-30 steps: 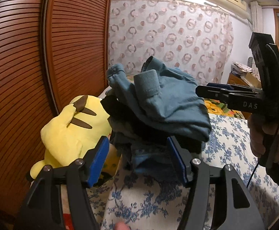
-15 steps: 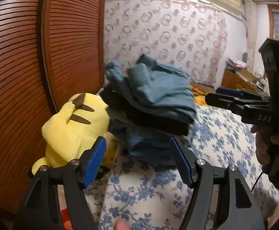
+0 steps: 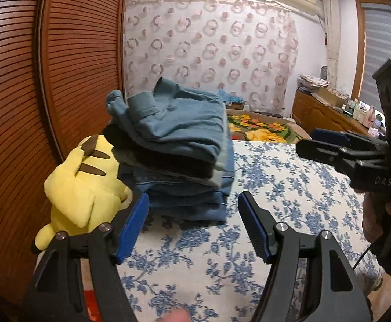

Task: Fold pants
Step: 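Withdraw both open tools back from the clothes stack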

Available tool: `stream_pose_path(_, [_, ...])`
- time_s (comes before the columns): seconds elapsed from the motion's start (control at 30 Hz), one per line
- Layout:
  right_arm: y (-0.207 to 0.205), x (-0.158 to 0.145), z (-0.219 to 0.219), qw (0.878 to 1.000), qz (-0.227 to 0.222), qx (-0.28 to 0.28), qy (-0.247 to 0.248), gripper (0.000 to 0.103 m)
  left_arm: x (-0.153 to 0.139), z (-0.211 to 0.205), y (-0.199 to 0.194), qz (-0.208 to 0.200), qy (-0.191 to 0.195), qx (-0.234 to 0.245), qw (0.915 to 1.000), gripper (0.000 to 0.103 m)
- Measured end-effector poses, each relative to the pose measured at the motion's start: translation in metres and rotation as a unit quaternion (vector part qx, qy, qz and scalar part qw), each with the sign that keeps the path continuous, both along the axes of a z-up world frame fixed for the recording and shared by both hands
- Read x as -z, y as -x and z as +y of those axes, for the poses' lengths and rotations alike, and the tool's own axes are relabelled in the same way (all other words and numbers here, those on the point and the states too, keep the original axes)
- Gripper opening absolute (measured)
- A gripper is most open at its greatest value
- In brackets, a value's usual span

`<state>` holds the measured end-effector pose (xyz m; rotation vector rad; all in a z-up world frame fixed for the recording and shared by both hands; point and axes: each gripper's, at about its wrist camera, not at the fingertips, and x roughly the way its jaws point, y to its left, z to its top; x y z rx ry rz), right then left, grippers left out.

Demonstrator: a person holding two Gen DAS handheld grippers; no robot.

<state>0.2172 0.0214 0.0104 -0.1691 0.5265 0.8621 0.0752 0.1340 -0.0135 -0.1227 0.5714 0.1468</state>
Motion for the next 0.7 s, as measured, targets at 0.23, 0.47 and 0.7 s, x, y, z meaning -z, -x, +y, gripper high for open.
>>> stream_pose_path(0.23, [0.024,0.005,-0.036,0.999,-0.001,0.038,-0.002,0.084,-0.001,-0.023,0.007,-0.002,-0.005,0.014,0.9999,0.069])
stream_pose_path(0.47, [0.049,0.005,-0.069,0.997,-0.002,0.071,-0.010,0.085,-0.006,-0.045,0.016,-0.003,-0.002,0.030,0.9995,0.069])
stream_pose_path(0.7, [0.076,0.000,-0.109,0.994,-0.007,0.113,-0.013,0.085,-0.011,-0.079,0.024,-0.010,-0.004,0.054,0.9985,0.069])
